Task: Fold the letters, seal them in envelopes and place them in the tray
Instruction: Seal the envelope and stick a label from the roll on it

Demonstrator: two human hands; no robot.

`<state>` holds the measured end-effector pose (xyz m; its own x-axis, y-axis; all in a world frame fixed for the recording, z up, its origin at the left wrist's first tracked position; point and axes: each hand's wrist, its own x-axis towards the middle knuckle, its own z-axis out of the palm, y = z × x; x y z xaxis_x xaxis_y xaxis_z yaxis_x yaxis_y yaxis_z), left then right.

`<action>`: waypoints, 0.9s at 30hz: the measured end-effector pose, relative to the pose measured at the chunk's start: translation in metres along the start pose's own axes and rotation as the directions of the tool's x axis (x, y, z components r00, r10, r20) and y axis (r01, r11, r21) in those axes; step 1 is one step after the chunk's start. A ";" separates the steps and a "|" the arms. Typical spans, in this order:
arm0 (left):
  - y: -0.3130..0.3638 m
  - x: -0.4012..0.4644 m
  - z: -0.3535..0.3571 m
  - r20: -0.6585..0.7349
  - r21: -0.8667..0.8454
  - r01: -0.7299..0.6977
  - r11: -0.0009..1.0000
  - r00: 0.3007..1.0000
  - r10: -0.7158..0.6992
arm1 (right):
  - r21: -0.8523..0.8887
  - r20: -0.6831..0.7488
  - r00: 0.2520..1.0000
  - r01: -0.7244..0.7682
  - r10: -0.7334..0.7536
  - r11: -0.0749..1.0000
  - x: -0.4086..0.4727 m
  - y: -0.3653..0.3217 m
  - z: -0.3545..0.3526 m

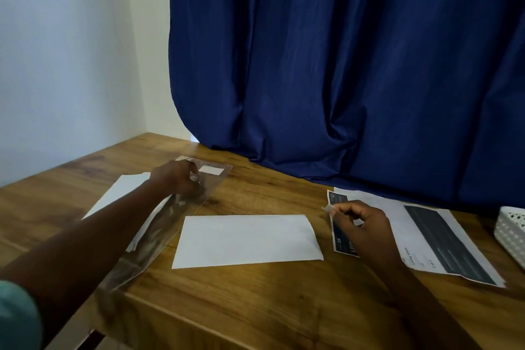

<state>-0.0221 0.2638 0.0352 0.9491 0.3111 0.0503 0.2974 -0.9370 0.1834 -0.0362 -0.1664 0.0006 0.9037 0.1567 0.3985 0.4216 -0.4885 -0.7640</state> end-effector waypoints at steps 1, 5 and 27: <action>0.006 -0.006 0.000 -0.052 0.060 -0.004 0.998 0.999 0.007 | -0.001 0.002 1.000 -0.004 0.004 1.000 0.000 0.000 -0.001; 0.058 -0.045 0.008 -0.222 -0.004 -0.179 0.984 0.959 0.174 | -0.015 -0.008 1.000 0.005 -0.005 1.000 0.000 0.001 -0.001; 0.152 -0.113 0.093 0.005 -0.437 -0.472 0.766 0.850 0.527 | -0.200 0.078 0.980 0.197 -0.184 0.960 0.013 -0.003 0.019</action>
<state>-0.0739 0.0711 -0.0342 0.9639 -0.2297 0.1348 -0.2657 -0.7946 0.5460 -0.0240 -0.1463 -0.0015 0.8135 0.3106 0.4917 0.5673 -0.6101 -0.5531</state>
